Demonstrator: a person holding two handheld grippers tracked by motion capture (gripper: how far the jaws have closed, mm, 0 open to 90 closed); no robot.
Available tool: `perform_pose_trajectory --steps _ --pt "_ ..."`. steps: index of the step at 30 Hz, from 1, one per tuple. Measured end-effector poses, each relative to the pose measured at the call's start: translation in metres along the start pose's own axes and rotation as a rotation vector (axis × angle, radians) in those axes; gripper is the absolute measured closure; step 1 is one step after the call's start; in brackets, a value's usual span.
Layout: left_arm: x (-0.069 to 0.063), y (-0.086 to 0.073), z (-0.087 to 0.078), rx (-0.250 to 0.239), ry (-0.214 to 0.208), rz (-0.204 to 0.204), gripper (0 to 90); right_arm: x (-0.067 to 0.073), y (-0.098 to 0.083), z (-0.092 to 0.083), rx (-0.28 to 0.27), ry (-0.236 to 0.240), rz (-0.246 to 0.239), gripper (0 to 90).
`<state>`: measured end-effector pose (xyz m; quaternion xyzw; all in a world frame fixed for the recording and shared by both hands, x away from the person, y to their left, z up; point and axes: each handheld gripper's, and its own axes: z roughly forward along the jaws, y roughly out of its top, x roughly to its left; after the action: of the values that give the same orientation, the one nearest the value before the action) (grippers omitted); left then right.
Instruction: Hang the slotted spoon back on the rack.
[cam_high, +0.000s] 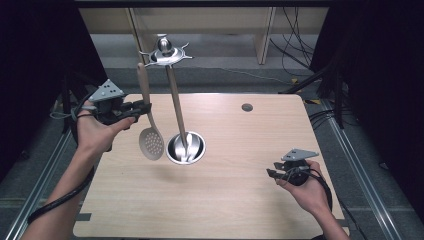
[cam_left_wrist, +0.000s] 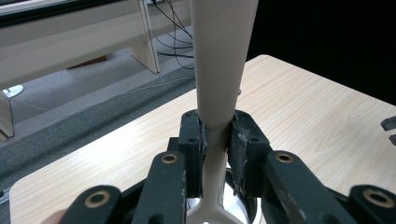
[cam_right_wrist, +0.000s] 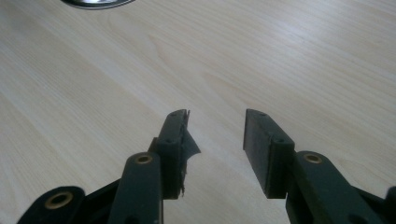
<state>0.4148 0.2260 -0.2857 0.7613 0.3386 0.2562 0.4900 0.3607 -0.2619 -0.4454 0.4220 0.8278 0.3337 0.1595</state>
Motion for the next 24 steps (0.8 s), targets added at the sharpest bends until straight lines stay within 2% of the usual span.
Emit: perform_pose_trajectory --steps 1,2,3,4,6,12,13,16,24 --pt "0.0 0.0 0.001 0.002 -0.002 -0.002 75.1 0.0 0.0 0.0 -0.002 0.0 0.005 60.4" --pt "0.0 0.001 0.001 0.003 -0.004 0.0 75.0 -0.001 0.0 0.001 -0.006 -0.002 -0.011 60.4" --pt "-0.002 0.0 0.001 0.018 -0.004 -0.024 75.1 0.0 0.0 0.0 0.0 0.001 0.001 60.3" --pt "0.0 0.001 0.002 0.009 -0.007 -0.002 75.1 0.0 0.0 0.0 0.0 0.001 0.001 60.4" --pt "0.0 0.002 0.003 0.01 -0.009 0.007 75.0 0.0 0.0 0.0 -0.001 0.0 0.001 60.4" --pt "0.001 0.004 0.006 0.013 -0.008 0.005 75.0 0.0 0.0 0.0 -0.004 -0.002 0.003 60.4" --pt "0.001 0.003 0.006 0.008 -0.015 0.003 75.1 -0.002 -0.001 0.0 -0.009 -0.005 -0.011 60.4" --pt "0.001 0.004 0.007 0.017 -0.012 0.007 75.0 0.0 0.0 0.0 -0.004 -0.001 0.007 60.4" --pt "0.0 0.005 0.013 0.022 -0.014 0.008 75.0 0.0 0.0 0.0 -0.001 -0.003 0.001 60.3"
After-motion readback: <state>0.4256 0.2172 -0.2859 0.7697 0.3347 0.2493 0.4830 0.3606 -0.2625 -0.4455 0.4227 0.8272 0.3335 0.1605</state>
